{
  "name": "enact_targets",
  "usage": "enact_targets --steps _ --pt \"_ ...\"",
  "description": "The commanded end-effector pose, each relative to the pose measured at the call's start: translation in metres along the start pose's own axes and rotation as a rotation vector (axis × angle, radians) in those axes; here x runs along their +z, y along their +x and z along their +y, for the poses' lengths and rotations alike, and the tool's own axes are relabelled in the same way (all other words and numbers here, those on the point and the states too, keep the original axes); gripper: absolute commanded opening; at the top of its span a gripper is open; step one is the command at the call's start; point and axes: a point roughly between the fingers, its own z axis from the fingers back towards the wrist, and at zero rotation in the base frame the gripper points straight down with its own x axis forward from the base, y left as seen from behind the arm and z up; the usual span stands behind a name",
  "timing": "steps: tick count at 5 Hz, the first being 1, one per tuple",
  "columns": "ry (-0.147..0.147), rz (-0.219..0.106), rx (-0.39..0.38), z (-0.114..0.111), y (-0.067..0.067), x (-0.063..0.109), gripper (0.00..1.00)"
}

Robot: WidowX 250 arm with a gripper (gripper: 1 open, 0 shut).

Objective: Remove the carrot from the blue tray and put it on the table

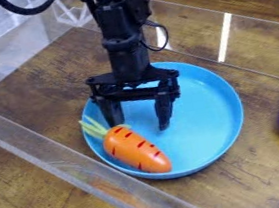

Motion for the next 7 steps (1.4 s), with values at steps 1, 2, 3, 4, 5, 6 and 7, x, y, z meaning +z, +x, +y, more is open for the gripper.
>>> enact_targets --steps 1,2,3,4,5,6,7 --pt "0.001 -0.042 -0.011 -0.009 0.005 0.001 1.00" --pt "0.014 -0.048 -0.004 -0.011 0.007 -0.004 1.00" --pt "0.020 -0.066 0.080 -0.014 0.007 -0.008 1.00" --pt "0.025 -0.083 0.160 -0.016 0.007 -0.011 1.00" --pt "0.036 -0.087 0.140 -0.015 0.003 -0.014 1.00" --pt "0.048 -0.093 0.123 -0.014 0.000 -0.015 1.00" --pt "0.061 -0.097 0.109 -0.013 -0.003 -0.017 1.00"
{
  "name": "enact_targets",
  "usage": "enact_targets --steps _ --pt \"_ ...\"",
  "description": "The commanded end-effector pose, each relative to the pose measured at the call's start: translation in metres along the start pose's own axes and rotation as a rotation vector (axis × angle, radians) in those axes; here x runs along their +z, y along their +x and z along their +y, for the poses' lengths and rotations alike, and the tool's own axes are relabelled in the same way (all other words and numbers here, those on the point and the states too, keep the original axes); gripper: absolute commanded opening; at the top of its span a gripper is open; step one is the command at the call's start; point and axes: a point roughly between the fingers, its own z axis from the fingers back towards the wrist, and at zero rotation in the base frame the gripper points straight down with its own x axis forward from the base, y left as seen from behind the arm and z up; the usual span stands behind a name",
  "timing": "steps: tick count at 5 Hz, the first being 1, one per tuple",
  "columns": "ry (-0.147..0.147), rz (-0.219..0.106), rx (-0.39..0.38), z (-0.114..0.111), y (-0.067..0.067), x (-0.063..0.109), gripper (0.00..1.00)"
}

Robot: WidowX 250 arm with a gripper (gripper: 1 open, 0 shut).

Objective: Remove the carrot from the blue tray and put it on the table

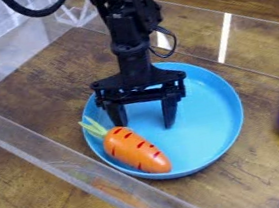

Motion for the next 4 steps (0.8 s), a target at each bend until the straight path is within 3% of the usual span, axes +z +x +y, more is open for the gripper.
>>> enact_targets --steps 1,2,4 --pt "0.025 0.009 0.066 -0.001 -0.019 -0.008 1.00" --pt "0.038 -0.002 0.153 0.001 -0.025 -0.009 1.00" --pt "0.064 -0.018 0.213 0.022 -0.031 -0.009 1.00"
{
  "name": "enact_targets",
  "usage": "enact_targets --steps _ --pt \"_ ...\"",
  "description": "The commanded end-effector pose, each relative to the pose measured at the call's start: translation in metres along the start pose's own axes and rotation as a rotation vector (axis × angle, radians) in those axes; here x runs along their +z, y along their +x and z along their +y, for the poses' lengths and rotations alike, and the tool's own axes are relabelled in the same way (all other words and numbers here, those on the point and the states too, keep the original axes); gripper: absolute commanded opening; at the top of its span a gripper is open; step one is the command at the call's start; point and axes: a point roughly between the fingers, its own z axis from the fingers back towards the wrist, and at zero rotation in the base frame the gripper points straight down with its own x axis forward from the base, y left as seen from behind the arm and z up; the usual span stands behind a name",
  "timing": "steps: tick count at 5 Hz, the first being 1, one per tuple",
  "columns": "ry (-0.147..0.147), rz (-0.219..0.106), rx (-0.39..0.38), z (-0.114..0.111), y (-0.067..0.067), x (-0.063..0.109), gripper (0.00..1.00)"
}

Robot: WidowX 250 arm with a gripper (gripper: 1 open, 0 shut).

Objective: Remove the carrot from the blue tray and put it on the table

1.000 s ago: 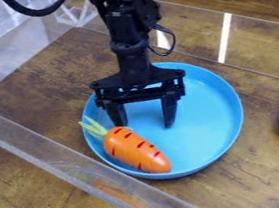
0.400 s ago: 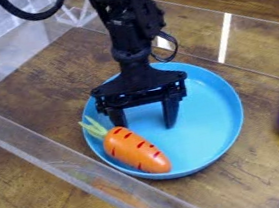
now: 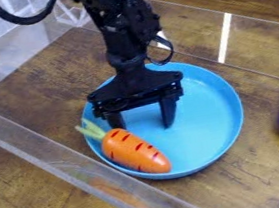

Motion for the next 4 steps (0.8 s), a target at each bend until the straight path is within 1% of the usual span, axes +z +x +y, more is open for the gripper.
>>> enact_targets --steps 1,3,4 --pt "0.057 0.026 0.108 0.017 -0.011 -0.008 1.00" --pt "0.092 0.005 0.290 0.021 -0.011 -0.009 1.00" --pt "0.102 -0.002 0.345 0.028 -0.019 -0.008 1.00"
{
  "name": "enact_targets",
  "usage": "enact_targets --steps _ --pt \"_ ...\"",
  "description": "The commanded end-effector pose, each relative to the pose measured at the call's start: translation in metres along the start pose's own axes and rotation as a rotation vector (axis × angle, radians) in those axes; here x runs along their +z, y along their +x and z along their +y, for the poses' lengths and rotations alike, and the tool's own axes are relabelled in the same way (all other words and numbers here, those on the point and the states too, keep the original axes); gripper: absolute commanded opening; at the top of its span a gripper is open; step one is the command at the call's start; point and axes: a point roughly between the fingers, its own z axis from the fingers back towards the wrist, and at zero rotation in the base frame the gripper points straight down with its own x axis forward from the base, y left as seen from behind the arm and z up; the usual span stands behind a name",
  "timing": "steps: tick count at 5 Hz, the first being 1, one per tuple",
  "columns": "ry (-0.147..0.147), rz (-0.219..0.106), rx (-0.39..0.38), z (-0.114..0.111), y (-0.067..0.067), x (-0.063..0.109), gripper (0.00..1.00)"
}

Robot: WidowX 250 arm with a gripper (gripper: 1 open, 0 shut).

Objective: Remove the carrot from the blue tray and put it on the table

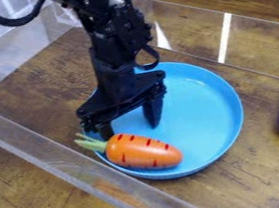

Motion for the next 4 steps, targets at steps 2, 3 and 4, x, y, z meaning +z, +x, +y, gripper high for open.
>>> enact_targets --steps 2,3,4 --pt "0.069 0.016 0.040 0.0198 -0.0179 -0.0072 1.00" --pt "0.075 0.011 0.027 0.0172 -0.0205 -0.0064 1.00" --pt "0.081 0.021 0.095 0.0141 -0.0243 -0.0055 1.00"
